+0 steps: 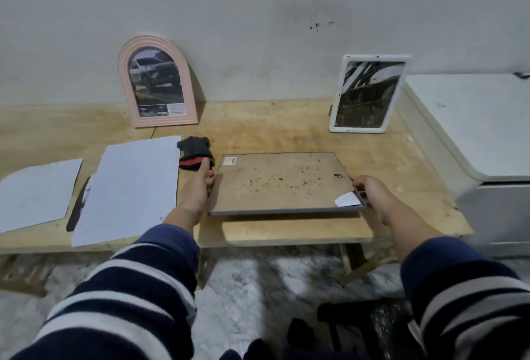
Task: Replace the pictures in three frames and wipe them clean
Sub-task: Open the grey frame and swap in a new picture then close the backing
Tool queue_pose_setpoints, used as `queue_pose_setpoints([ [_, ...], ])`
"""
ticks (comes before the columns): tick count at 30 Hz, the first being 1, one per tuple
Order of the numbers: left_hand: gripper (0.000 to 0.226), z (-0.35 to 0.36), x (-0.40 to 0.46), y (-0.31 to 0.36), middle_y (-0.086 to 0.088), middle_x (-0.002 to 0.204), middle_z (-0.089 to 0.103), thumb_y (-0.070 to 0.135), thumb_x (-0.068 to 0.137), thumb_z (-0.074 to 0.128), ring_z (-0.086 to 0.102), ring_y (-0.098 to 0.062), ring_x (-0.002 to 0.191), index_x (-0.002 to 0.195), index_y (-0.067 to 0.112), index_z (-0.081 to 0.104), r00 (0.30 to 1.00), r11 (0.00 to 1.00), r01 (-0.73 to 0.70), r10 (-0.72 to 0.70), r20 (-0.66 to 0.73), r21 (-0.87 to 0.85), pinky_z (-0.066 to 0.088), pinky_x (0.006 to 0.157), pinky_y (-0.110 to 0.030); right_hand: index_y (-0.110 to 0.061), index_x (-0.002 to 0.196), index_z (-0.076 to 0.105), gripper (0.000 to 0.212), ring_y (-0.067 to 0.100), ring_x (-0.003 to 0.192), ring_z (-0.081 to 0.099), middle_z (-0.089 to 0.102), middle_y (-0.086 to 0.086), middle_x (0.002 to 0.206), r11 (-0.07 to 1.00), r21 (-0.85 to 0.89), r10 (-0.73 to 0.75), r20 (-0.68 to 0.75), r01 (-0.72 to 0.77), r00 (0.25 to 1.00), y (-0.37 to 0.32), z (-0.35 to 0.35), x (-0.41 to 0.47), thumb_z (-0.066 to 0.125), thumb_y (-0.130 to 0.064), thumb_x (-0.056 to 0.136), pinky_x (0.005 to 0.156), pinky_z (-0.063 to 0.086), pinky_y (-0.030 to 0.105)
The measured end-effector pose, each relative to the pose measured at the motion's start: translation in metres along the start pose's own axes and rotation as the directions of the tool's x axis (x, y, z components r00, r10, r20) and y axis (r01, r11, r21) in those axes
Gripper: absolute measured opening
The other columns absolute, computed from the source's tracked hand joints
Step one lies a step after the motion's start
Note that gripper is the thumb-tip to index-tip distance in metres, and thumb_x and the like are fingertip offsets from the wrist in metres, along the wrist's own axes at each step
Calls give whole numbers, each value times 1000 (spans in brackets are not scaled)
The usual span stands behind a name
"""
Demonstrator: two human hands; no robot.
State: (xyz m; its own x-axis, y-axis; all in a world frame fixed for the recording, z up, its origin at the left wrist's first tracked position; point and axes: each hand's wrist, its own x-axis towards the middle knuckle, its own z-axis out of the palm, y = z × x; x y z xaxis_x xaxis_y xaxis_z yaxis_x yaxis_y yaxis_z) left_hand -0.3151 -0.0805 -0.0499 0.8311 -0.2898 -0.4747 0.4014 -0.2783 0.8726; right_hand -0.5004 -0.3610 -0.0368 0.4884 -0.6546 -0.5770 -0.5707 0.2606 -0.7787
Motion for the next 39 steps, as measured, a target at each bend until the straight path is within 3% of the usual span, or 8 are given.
queue_pose_setpoints([
  [6,45,8,3,-24,-4,113,64,68,92,32,55,-25,106,83,32,57,993,976,-20,45,-110,217,40,101,-45,0,118,64,43,24,54,57,61,9,63,991,-105,85,-2,-85,996,44,-7,58,41,-12,84,55,38,27],
  [11,50,20,12,-29,-9,125,58,55,96,39,53,-30,112,127,18,51,977,889,17,83,-197,457,43,99,-49,-5,117,66,39,26,83,61,68,8,95,989,-132,71,78,-60,994,25,-3,24,45,-3,84,66,47,27],
  [14,52,46,8,-24,-14,132,50,44,93,47,45,-35,121,135,14,42,935,686,-3,259,-241,728,39,101,-51,-12,131,58,41,17,91,54,62,5,114,988,-149,-8,135,29,991,21,-7,7,48,1,93,59,44,15],
  [18,54,111,-10,-18,-8,139,37,39,89,54,34,-28,129,136,18,41,917,452,-245,395,54,858,31,106,-43,-5,140,47,51,13,104,55,61,6,130,986,-154,-28,188,57,982,32,-15,19,47,13,92,83,47,16],
  [24,72,198,-28,-27,-2,154,18,59,79,55,15,-27,141,139,24,37,846,155,-500,296,443,852,14,115,-50,-7,148,35,70,20,101,56,59,9,106,947,-292,-25,345,132,938,25,-27,15,45,23,86,76,49,12],
  [29,77,220,-23,-27,-6,157,14,64,80,54,11,-33,143,141,23,31,848,12,-498,218,484,867,21,112,-53,-5,147,32,71,0,62,41,42,-11,77,913,-367,-34,365,178,930,26,-34,23,51,22,85,52,39,1],
  [36,72,233,-23,-27,-32,146,26,49,95,37,32,-54,129,147,8,12,777,-281,-552,168,607,785,48,92,-53,-9,147,37,74,10,61,33,34,-3,73,890,-421,-40,313,177,949,33,-35,39,60,15,80,46,33,6],
  [39,68,235,-23,-29,-39,146,23,46,98,32,34,-60,127,148,6,10,750,-360,-558,169,640,748,50,86,-54,-14,143,44,70,9,66,45,41,-3,73,909,-388,-43,279,154,959,35,-32,43,62,10,80,59,39,8],
])
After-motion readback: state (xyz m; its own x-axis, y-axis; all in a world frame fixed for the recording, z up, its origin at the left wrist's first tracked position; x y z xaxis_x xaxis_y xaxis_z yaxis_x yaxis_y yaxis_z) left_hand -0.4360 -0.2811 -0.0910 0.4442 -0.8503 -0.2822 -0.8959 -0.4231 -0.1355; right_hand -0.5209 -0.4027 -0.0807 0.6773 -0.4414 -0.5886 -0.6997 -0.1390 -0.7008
